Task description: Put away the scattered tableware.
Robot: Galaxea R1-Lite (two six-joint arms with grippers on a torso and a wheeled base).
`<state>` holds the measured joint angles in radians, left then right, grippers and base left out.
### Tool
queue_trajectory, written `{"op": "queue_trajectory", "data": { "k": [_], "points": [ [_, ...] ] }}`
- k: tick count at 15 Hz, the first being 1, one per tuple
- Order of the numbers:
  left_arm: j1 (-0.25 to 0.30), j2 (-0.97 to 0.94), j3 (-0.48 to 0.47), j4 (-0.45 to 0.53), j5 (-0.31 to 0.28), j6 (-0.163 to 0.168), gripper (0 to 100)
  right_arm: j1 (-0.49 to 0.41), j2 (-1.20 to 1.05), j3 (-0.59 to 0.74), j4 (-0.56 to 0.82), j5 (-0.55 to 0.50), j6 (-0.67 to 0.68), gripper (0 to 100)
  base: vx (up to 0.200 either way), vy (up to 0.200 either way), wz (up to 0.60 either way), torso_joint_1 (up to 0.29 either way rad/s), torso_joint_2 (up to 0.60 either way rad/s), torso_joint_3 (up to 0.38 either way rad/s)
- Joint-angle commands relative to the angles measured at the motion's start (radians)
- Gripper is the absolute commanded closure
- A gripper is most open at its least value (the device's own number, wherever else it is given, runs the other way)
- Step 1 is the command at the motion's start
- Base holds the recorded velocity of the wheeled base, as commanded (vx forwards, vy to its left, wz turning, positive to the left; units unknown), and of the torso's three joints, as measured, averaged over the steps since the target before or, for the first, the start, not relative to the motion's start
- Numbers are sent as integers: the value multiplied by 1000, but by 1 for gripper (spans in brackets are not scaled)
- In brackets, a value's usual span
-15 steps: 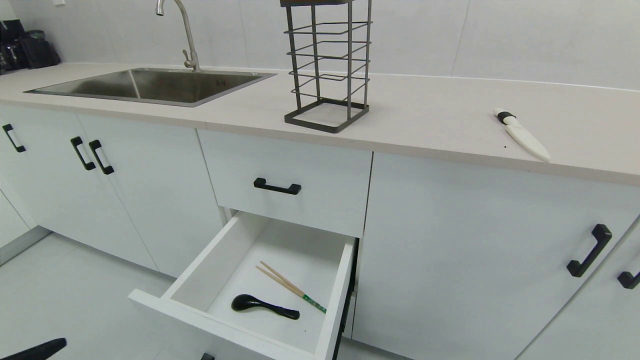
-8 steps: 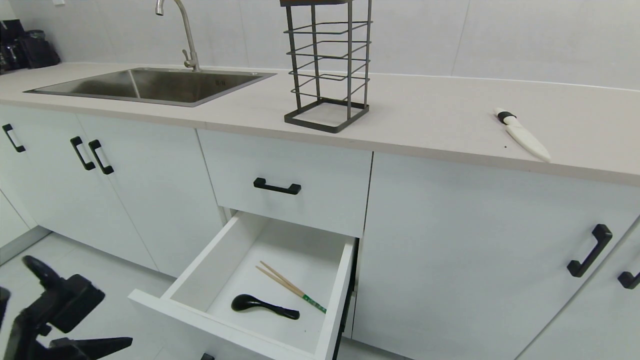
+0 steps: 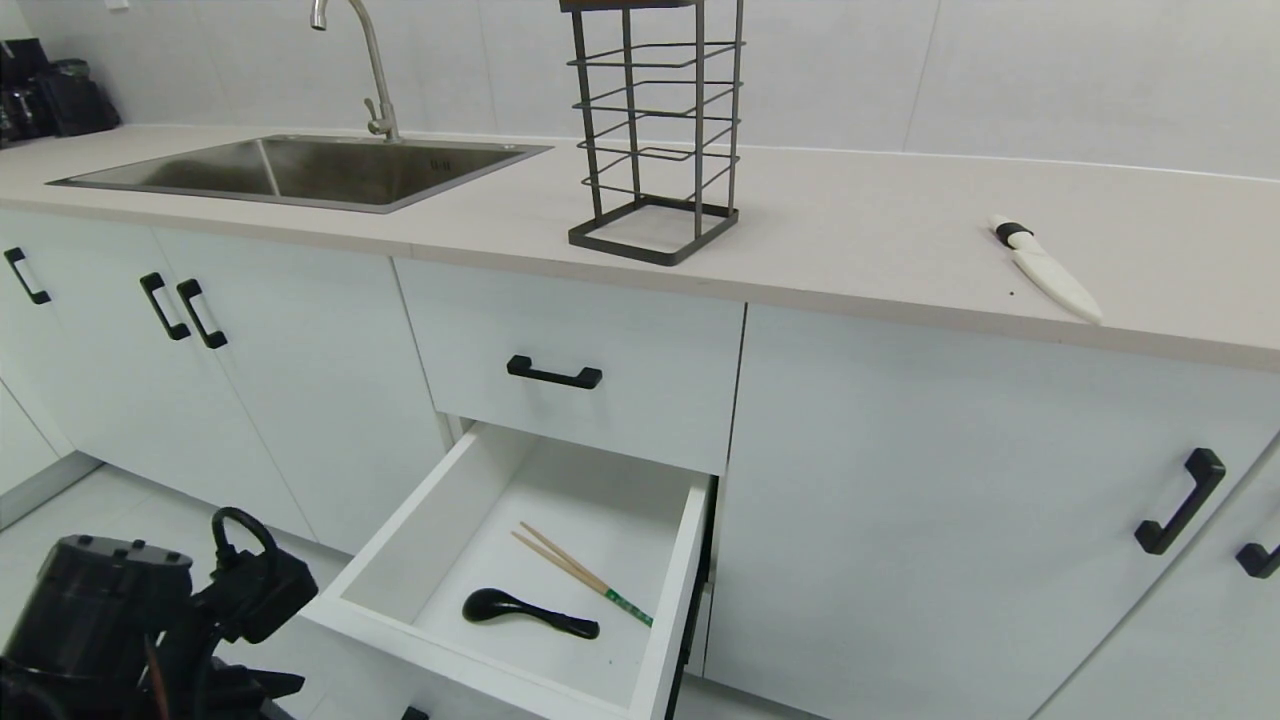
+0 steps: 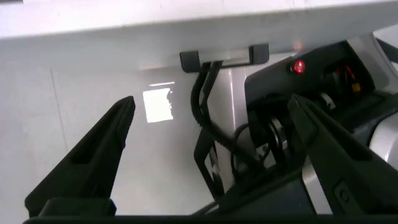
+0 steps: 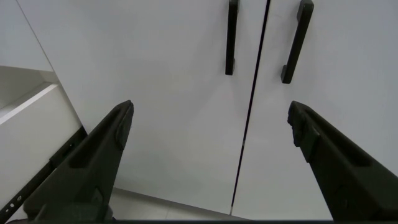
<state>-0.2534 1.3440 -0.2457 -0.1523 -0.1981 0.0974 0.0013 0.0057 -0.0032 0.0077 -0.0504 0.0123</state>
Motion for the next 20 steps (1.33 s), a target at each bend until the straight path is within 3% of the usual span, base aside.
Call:
{"op": "queue_trajectory", "data": {
  "k": [1, 5, 11, 20],
  "points": [
    [6, 132, 11, -87, 0, -4, 0, 0, 3, 0, 0, 0, 0, 0, 0, 0, 0, 0, 0, 0],
    [20, 241, 28, -225, 0, -8, 0, 0, 3, 0, 0, 0, 0, 0, 0, 0, 0, 0, 0, 0],
    [23, 261, 20, -303, -1, -10, 0, 0, 3, 0, 0, 0, 0, 0, 0, 0, 0, 0, 0, 0],
    [16, 455, 45, -708, -9, -18, 0, 0, 3, 0, 0, 0, 0, 0, 0, 0, 0, 0, 0, 0]
  ]
}}
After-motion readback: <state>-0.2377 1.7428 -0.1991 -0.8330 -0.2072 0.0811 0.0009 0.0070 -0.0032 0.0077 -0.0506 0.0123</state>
